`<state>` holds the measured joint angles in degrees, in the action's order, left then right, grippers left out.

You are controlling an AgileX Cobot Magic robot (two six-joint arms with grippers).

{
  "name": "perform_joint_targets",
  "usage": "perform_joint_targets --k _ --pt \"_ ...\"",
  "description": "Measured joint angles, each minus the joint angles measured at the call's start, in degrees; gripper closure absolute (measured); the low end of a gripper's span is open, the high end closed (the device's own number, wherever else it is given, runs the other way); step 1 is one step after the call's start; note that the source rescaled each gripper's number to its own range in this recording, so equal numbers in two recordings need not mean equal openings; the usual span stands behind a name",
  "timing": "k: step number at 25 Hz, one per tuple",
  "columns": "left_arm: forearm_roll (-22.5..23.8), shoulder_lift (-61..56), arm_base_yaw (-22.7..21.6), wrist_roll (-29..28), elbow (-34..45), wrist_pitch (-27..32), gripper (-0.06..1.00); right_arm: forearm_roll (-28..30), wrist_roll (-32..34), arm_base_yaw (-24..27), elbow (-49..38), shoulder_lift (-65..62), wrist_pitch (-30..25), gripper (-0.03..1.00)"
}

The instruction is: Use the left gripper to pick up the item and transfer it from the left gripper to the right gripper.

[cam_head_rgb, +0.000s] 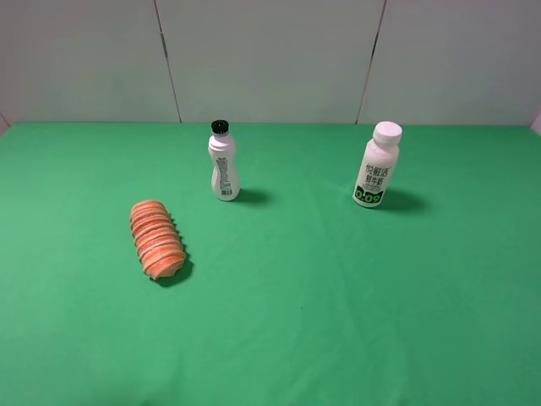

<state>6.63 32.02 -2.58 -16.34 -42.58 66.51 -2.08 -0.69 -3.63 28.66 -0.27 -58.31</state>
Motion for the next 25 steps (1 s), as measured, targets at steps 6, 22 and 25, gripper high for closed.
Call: perform_joint_targets --k 6,22,25 --pt "-2.57 13.24 4.46 -1.1 -0.1 -5.13 -0.05 0.0 0.0 0.0 0.0 0.0 0.0 -0.03" --pt "-2.86 44.16 25.93 -21.38 -0.1 -25.95 -0.05 0.0 0.0 0.0 0.0 0.0 0.0 -0.03" --pt "-1.61 48.97 29.13 -27.24 -0.15 -28.4 -0.05 0.0 0.0 0.0 0.0 0.0 0.0 -0.03"
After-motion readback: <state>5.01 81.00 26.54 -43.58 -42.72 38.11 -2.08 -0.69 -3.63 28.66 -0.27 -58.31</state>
